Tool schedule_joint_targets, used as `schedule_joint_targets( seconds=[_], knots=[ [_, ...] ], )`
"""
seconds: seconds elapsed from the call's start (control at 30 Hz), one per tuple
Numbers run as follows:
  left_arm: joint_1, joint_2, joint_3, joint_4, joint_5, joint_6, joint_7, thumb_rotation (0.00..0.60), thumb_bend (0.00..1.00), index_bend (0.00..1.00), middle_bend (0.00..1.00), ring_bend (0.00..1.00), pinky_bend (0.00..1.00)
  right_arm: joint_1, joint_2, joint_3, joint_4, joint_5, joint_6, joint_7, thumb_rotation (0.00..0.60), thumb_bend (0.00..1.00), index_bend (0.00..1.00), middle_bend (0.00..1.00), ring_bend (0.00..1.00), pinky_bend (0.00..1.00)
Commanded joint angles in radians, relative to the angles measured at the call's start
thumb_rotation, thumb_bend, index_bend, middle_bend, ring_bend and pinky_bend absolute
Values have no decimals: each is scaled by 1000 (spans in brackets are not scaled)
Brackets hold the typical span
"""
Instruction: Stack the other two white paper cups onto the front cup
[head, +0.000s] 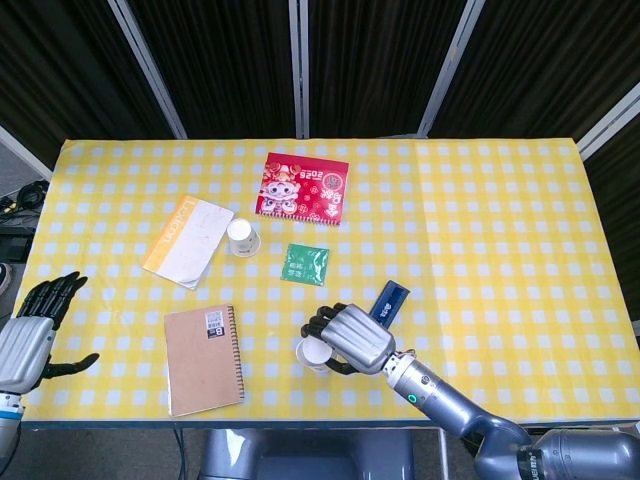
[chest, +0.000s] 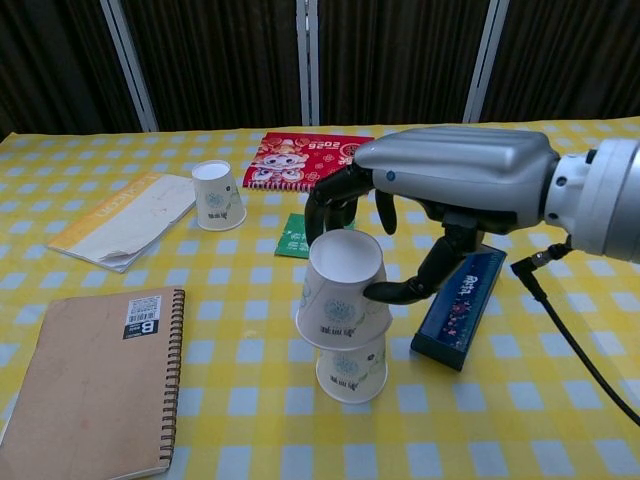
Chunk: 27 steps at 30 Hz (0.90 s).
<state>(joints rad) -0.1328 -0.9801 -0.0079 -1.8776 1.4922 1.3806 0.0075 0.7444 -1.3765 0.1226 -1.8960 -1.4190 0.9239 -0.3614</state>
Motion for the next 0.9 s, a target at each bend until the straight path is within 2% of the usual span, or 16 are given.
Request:
schedule_joint_targets(
  seconds=[0.03,0.1,0.27,0.33,0.7,0.77,0.87,0.9],
  knots=[
    [0,0,0,-1,-1,0,0,600,0,0,0,0,0,3,-6,-2,5,4,5,-12,600,244,376,412,308,452],
    [1,0,0,-1,-1,3,0,600,0,0,0,0,0,4,-2,-7,5,6,3,-21,600,238,358,389,306,452],
    [1,1,0,-1,-1,3,-2,600,0,0,0,0,0,12,27,-19,-14,14,-20,-23,600,199,180,186,238,452],
    [1,1,1,-1,0,2,-1,600,0,0,0,0,0,15,39,-22,-20,14,-27,-28,600,197,151,145,220,452],
    [-1,1,0,1,-7,-2,-2,600,0,0,0,0,0,-7,75,-51,-36,-24,16,-43,600,174,138,121,194,409],
    [-3,1,-1,3,-11,-6,-6,600,0,0,0,0,0,-25,97,-65,-36,-49,43,-43,600,144,134,117,189,350],
    [-5,3,-3,8,-17,-10,-13,600,0,0,0,0,0,-80,152,-103,-30,-121,124,-33,600,44,123,81,112,123],
    [-5,2,-4,10,-19,-11,-15,600,0,0,0,0,0,-101,169,-116,-20,-152,158,-23,600,25,117,67,83,75]
  ],
)
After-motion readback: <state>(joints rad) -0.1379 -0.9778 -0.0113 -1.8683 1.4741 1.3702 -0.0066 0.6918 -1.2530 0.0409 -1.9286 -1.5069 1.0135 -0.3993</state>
